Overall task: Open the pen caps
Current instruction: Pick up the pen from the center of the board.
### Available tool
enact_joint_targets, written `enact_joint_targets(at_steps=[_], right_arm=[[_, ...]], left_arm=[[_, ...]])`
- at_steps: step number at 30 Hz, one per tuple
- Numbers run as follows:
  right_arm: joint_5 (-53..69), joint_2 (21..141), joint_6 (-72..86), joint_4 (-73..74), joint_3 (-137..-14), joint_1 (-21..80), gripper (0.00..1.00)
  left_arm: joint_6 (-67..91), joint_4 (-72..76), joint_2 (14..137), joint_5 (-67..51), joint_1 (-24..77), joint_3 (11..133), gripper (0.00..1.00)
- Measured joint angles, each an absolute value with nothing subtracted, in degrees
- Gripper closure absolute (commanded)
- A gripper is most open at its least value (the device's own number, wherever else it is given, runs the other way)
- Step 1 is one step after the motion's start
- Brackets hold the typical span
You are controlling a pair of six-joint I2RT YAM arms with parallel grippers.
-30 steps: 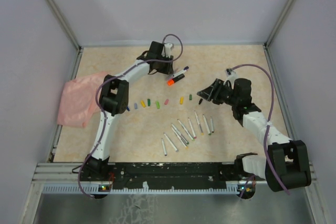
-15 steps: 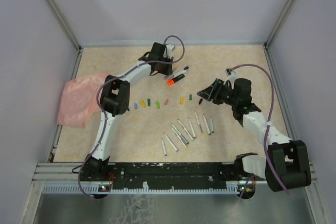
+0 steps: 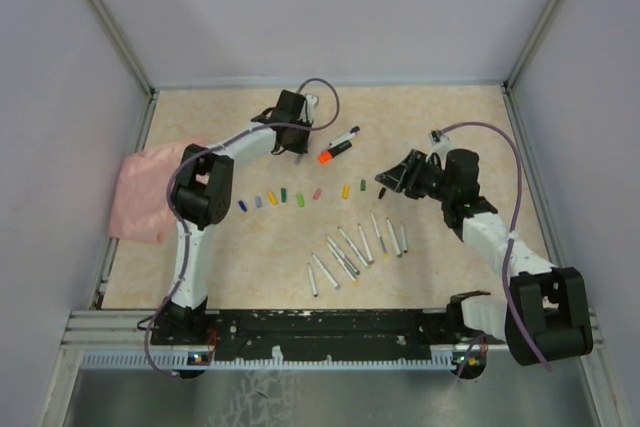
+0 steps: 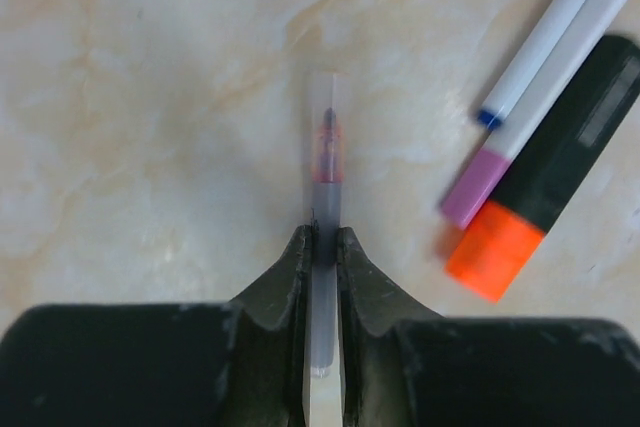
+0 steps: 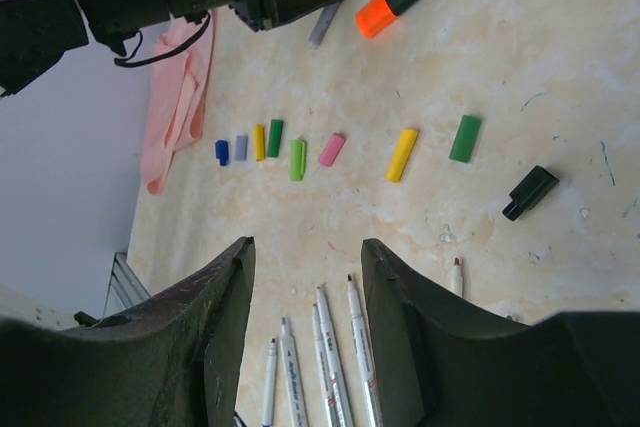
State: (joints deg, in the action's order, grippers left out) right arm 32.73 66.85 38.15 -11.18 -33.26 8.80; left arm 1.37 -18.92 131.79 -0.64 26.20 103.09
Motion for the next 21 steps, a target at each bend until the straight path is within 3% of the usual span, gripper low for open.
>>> enact_joint_targets(at_steps=[2,6,10,12,16,21], right_arm=[[32.8,66.81,38.17,-11.53,-33.1,8.8,0.52],[33.1,66.7,38.68,-12.6,-32.18,8.8,0.53],[33.47,66.63,39.16,-13.04,-31.57,8.8,0.53],[33.67,66.5,39.29,-13.13,-31.48,8.8,0.52],[33.74,65.54,39.29,-13.26,-31.48,8.8,0.53],[33.78,63.18,39.24,-13.23,-31.48,8.8,0.53]], left_arm=[[1.19,-19.44,129.23,0.89,25.93,99.48,0.83],[1.13,-20.56,123.87,3.92,25.65,91.74,0.69],[1.13,-21.04,122.45,5.3,25.47,89.52,0.69],[1.19,-21.1,122.45,5.41,25.36,89.54,0.74],[1.37,-22.02,122.93,5.04,24.86,90.54,0.93],[1.26,-24.62,123.96,3.77,24.21,93.17,1.0]])
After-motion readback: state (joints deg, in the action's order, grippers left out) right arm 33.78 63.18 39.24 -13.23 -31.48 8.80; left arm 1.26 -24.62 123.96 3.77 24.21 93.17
